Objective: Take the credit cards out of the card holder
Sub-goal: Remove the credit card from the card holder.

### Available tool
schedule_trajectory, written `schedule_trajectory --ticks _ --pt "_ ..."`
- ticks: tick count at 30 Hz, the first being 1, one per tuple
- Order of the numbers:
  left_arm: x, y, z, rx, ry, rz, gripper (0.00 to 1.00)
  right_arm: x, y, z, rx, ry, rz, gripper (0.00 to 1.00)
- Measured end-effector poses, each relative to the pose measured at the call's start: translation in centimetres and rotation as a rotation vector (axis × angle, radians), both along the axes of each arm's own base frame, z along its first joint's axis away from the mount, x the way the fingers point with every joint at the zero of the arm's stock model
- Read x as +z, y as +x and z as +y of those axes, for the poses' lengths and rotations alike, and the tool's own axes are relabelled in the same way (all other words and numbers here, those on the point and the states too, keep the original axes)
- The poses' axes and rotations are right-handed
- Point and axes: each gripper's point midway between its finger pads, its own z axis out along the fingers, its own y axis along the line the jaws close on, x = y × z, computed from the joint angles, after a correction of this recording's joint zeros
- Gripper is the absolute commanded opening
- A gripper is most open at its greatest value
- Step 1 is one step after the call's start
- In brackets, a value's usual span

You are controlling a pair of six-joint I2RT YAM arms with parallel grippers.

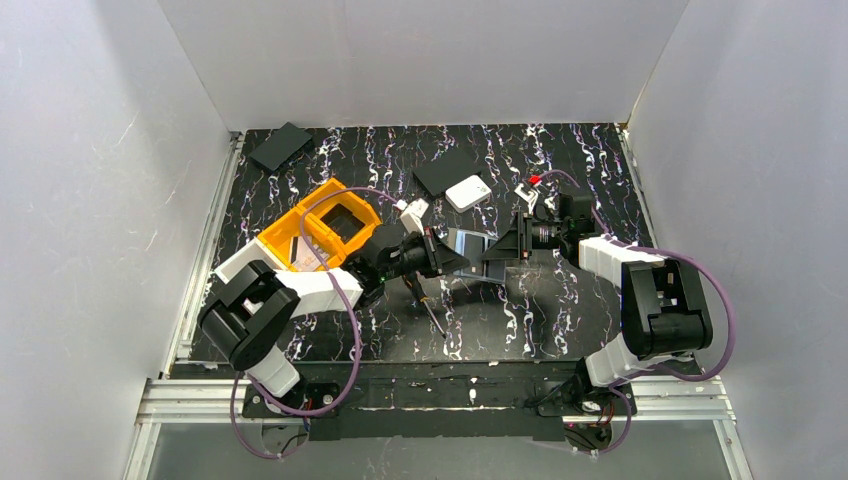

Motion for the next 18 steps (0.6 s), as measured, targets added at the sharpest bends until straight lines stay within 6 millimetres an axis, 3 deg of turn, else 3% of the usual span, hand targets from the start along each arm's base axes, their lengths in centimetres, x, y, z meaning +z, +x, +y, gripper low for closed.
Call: schedule_trajectory --ticks 8,18 --pt "0.44 0.11 -0.22 0.001 -0.024 -0.001 0.0 0.12 0.26 -0.17 -0.015 0.002 0.016 0.46" --pt "0.39 0.42 -0.86 -0.002 -0.07 0.011 0.0 0.06 0.91 -0.64 -0.057 0.001 0.034 0.35"
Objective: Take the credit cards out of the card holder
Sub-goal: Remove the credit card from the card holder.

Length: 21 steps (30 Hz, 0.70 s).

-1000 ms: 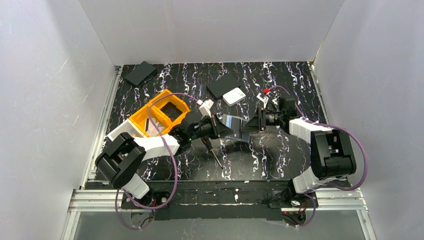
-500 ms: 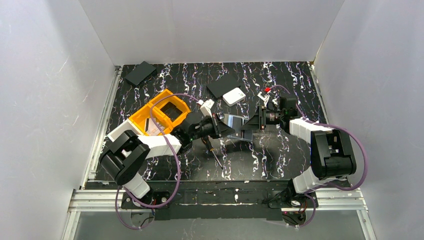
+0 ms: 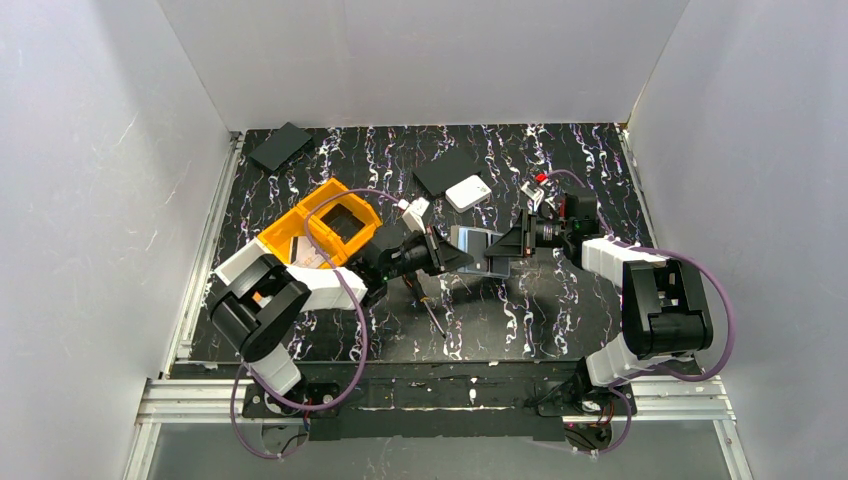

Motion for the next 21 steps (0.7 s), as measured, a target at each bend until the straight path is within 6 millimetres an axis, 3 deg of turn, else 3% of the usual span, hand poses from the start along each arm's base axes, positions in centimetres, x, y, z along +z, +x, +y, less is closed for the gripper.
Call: schedule_trajectory --ticks 21 --pt "-2.0 0.6 -0.8 0.0 -0.001 0.049 0.0 -0.6 1.3 -1.0 -0.075 -0.026 -0.003 0.2"
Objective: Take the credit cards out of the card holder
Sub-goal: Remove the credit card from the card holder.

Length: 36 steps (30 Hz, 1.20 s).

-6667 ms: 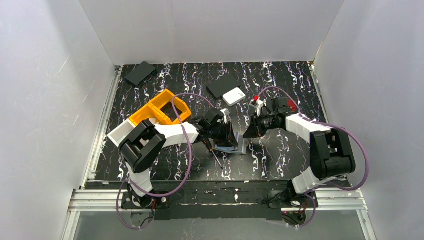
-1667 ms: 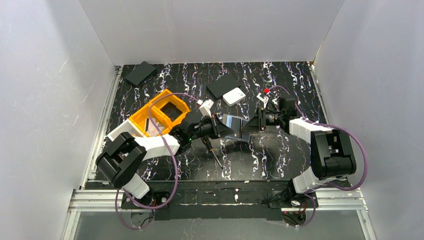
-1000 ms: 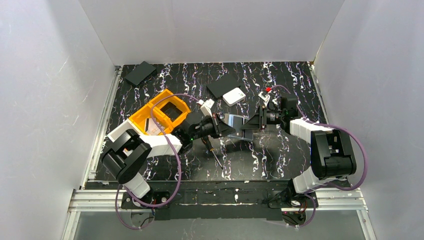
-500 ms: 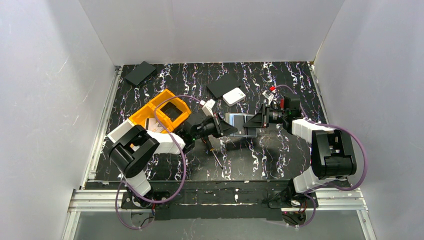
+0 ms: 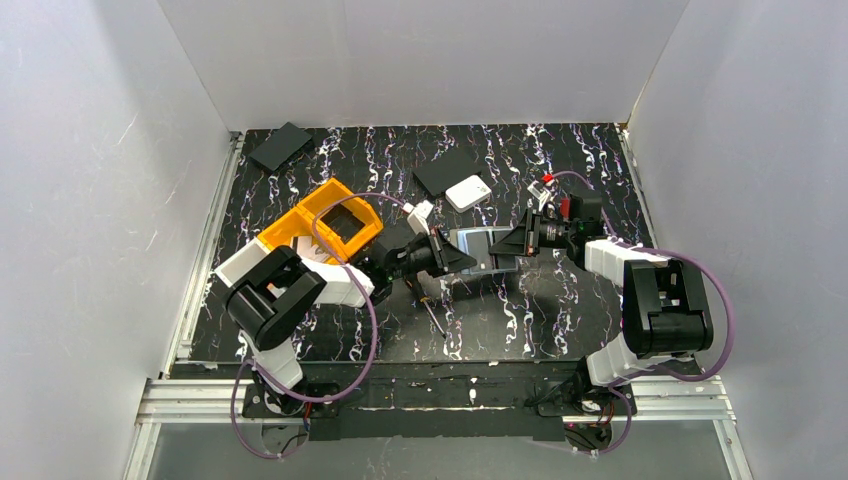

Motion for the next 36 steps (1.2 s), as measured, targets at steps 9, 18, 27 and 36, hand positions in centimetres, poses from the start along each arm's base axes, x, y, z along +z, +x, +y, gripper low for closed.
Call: schedule_trajectory --ticks 9,18,27,36 --pt "-1.5 0.2 -0.3 -0.004 0.043 0.035 0.0 -1.8 0.1 -0.4 -0.018 -0.053 0.003 0.25" --pt "-9.4 -0.1 0.7 0.009 0.239 0.176 0.0 -5.5 -0.4 -1.2 0.003 -0.21 0.013 0.59" --pt "-8.9 0.8 0.2 -0.018 0.274 0.172 0.23 -5.6 -1.0 -1.5 0.045 -0.236 -0.042 0.6" --pt "-9.0 1.9 0.2 -0.034 0.257 0.221 0.27 -5.5 -1.1 -1.5 0.049 -0.233 -0.041 0.6"
